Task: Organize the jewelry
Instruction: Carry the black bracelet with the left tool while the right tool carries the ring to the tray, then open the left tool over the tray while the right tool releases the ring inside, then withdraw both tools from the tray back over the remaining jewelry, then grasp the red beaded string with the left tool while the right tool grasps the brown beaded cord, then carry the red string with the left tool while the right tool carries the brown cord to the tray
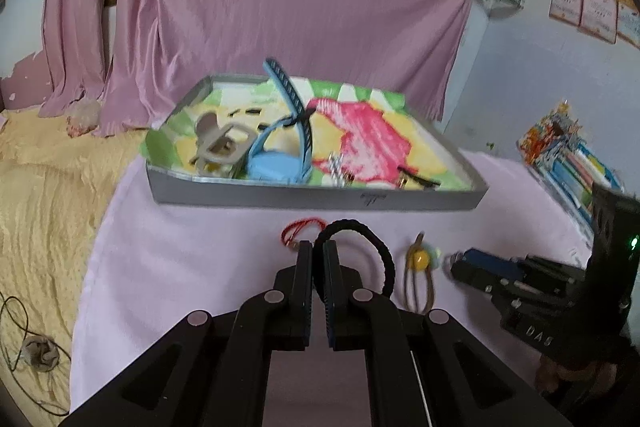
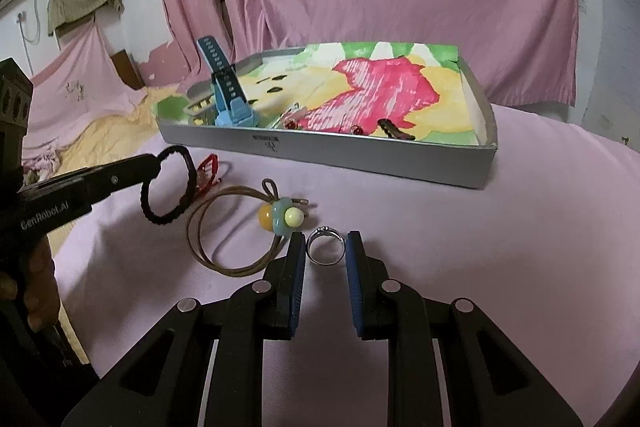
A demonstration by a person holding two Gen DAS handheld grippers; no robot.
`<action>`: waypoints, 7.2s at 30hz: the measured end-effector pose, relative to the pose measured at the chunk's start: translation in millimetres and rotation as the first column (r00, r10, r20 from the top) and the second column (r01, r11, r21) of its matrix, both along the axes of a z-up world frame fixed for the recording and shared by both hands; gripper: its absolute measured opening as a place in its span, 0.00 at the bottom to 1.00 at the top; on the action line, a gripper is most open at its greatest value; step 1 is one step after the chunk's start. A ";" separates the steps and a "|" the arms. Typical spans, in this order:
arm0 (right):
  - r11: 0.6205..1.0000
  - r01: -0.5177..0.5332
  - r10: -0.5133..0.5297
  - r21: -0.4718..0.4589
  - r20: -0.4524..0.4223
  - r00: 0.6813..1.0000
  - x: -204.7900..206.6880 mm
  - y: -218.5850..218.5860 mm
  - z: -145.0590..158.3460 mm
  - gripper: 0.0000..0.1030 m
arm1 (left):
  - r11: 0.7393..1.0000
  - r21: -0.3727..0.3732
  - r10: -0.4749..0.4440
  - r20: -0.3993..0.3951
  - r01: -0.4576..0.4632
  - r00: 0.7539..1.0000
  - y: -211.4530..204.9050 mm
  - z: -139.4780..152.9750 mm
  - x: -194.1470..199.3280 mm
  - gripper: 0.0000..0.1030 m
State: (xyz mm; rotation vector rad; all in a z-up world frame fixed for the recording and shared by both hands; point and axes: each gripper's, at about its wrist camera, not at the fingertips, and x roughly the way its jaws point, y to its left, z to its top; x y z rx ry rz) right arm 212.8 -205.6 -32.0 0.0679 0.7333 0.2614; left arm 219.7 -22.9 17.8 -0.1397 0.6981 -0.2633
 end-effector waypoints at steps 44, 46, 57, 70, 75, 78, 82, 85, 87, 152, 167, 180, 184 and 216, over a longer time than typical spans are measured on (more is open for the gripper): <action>0.998 0.027 -0.030 -0.048 -0.050 0.998 112.3 -14.1 9.2 0.18 | 0.996 0.084 -0.014 -0.089 0.022 0.996 -56.0 -15.2 118.6 0.05; 0.998 0.027 -0.030 -0.052 -0.050 0.998 112.4 -13.9 8.4 0.18 | 0.996 0.087 -0.016 -0.095 0.024 0.995 -56.6 -16.8 119.0 0.05; 0.999 0.034 -0.036 -0.038 -0.049 0.998 111.9 -15.1 8.1 0.18 | 0.996 0.088 0.008 -0.107 0.002 0.994 -54.5 -18.7 123.0 0.06; 0.996 0.089 -0.089 0.012 -0.005 0.996 92.4 -28.2 14.2 0.36 | 0.999 0.044 -0.010 -0.034 0.012 0.999 -51.3 -2.1 106.7 0.30; 0.992 0.114 -0.115 0.049 0.034 0.993 80.6 -34.7 19.3 0.53 | 1.000 -0.005 -0.009 0.036 0.009 0.999 -44.0 9.7 92.5 0.52; 0.989 0.126 -0.131 0.074 0.070 0.989 71.1 -37.9 23.7 0.59 | 1.000 -0.004 -0.007 0.065 0.008 0.998 -42.5 13.7 84.4 0.58; 0.983 0.144 -0.157 0.113 0.113 0.981 54.7 -42.9 29.4 0.78 | 1.000 -0.015 0.008 0.112 -0.007 0.994 -37.0 18.9 68.4 0.75; 0.981 0.143 -0.162 0.131 0.148 0.976 43.3 -43.9 32.8 0.89 | 0.999 -0.019 0.044 0.142 -0.041 0.989 -28.9 20.8 57.9 0.87; 0.979 0.144 -0.168 0.142 0.168 0.971 36.0 -44.3 34.2 0.91 | 0.997 -0.023 0.073 0.168 -0.070 0.983 -21.9 22.8 49.6 0.93; 0.974 -0.097 0.074 -0.204 -0.115 0.991 33.1 27.4 3.8 0.69 | 0.981 0.171 0.098 -0.046 -0.089 0.994 27.5 -22.2 10.0 0.99; 0.969 -0.151 0.127 -0.194 -0.130 0.983 48.1 35.1 4.2 0.28 | 0.985 0.169 0.057 -0.072 -0.044 0.996 17.9 -24.4 21.0 0.99; 0.983 -0.088 0.069 -0.161 -0.118 0.991 54.7 9.9 1.2 0.22 | 0.984 0.169 -0.040 -0.126 0.062 0.991 -6.4 -25.9 40.7 0.88; 0.985 -0.082 0.065 -0.151 -0.114 0.991 55.2 7.4 0.4 0.22 | 0.983 0.163 -0.063 -0.164 0.090 0.985 -11.4 -29.4 47.6 0.76; 0.991 -0.102 0.091 -0.087 -0.116 0.989 53.4 2.5 0.0 0.22 | 0.979 0.153 -0.123 -0.089 0.136 0.988 -19.5 -20.0 29.1 0.08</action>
